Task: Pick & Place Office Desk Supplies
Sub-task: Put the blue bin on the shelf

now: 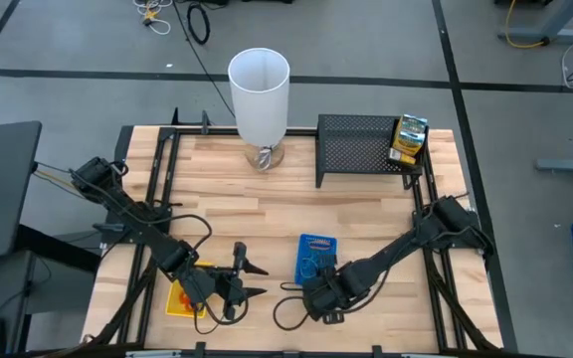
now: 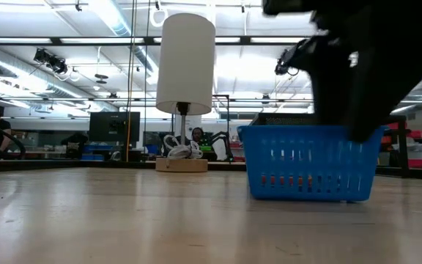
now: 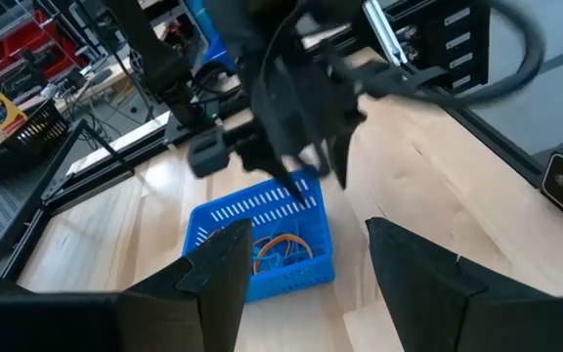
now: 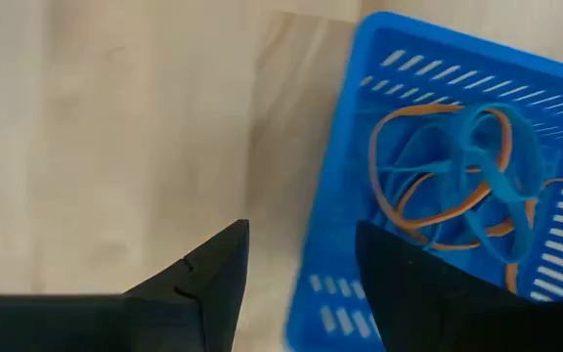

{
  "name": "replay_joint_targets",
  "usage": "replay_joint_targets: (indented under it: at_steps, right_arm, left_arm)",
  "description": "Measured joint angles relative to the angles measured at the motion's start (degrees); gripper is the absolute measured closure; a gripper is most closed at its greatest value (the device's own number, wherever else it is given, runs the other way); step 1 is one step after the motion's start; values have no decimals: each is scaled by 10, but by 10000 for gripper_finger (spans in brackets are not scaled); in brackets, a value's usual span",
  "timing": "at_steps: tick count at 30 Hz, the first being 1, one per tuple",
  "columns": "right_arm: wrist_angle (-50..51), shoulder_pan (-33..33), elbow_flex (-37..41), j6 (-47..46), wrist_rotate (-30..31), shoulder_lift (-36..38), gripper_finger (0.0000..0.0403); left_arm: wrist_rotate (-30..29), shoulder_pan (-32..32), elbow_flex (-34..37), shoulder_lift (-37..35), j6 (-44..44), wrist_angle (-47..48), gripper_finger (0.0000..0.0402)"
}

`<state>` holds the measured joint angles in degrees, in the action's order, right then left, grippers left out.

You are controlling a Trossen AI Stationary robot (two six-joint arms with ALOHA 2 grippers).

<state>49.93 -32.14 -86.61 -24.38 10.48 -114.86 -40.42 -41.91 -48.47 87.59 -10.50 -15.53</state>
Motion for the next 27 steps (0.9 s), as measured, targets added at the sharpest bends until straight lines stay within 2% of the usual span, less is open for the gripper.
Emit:
replay_joint_targets:
  at_steps: [9,13,18,22,27]
  right_arm:
    - [-6,24,0,20,9,-41,215]
    - [-6,25,0,20,10,-44,264]
    - [-1,20,0,20,1,-44,382]
    - [3,17,0,5,0,-44,392]
    - [46,12,0,-18,30,-40,398]
  left_arm:
    - [0,0,0,0,-2,-2,189]
    - [0,0,0,0,-1,-2,189]
    - [0,0,0,0,-3,-1,189]
    - [0,0,0,0,-4,-1,189]
    - [0,0,0,0,-4,-1,189]
